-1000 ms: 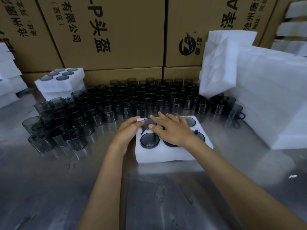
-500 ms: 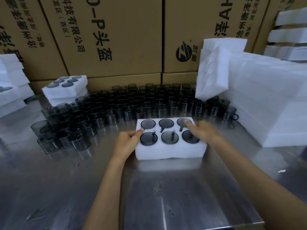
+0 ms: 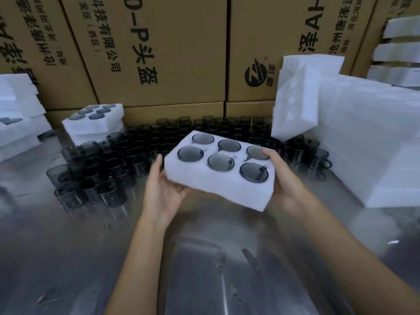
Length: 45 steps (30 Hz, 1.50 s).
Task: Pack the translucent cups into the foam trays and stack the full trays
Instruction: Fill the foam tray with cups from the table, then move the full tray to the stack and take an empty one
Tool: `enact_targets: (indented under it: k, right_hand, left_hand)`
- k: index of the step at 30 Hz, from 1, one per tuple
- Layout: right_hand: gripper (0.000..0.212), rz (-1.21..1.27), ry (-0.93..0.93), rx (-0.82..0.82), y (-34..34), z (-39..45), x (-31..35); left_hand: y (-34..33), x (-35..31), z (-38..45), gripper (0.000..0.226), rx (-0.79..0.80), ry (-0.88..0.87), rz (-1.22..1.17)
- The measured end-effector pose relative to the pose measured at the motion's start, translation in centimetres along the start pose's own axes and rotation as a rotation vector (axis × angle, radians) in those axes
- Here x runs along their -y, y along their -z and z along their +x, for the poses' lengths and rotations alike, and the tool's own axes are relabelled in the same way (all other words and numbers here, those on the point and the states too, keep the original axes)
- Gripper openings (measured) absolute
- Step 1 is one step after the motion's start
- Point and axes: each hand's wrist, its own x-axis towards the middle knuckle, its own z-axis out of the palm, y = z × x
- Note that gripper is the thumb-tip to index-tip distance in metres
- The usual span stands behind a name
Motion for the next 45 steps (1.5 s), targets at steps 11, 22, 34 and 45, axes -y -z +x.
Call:
enact_targets:
  k: [11, 22, 34, 45]
  right_hand:
    - [0.051, 0.329, 0.275, -0.253, -10.6, 3.0, -3.5]
    - [0.053, 0.198, 0.305, -0.138, -19.0, 10.1, -3.1]
    - [0.044, -1.130, 0.839, -0.434, -15.0, 18.2, -10.4]
    - [0.045, -1.214, 0.781, -0.407, -14.7, 19.0, -10.5]
  left_hand:
    - [-2.6, 1.9, -0.5, 0.071, 0.026, -0.177, 0.193]
    - [-4.7, -4.7, 8.0, 0.052, -0.386, -0.401, -0.096]
    - [6.1, -19.5, 21.9, 0.039, -0.585, -0.320, -0.176]
    - [12.6, -25.8, 28.0, 0.047, -0.791, -0.236, 0.163]
